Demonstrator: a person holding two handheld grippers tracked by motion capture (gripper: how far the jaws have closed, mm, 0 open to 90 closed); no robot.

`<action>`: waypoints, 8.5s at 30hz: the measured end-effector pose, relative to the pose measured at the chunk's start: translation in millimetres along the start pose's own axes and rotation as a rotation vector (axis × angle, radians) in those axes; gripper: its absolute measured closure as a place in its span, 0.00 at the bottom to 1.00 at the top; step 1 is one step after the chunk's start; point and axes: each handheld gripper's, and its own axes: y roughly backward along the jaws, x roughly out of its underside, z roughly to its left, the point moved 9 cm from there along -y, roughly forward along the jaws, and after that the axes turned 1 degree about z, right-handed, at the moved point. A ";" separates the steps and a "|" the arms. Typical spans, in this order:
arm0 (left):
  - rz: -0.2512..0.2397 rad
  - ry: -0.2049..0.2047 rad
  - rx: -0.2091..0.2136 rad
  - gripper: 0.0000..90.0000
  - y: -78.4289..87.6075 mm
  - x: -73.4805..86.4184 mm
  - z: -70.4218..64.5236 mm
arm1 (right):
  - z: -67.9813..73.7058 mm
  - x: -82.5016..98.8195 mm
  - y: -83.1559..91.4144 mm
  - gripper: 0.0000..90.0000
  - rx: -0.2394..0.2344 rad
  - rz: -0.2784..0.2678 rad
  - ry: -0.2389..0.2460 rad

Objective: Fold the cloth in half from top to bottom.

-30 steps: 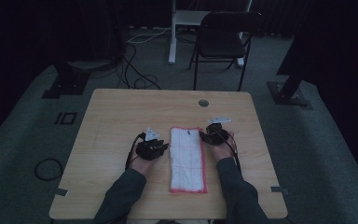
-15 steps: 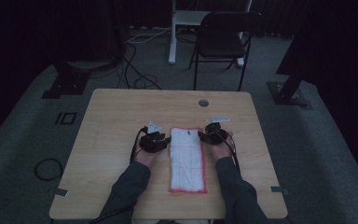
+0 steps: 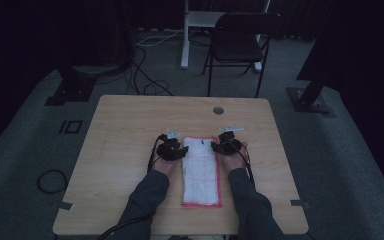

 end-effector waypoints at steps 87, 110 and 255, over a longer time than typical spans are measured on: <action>-0.099 -0.106 0.056 0.94 66.4 -33.5 -11.6 | 44.3 -29.7 70.6 0.96 -0.140 -0.210 0.133; -0.102 -0.060 0.129 0.93 88.4 19.4 -38.4 | 61.8 13.2 93.5 0.96 -0.198 -0.185 0.161; -0.027 -0.077 0.196 0.90 107.6 91.9 -72.8 | 55.1 83.5 117.2 0.86 -0.286 -0.105 0.069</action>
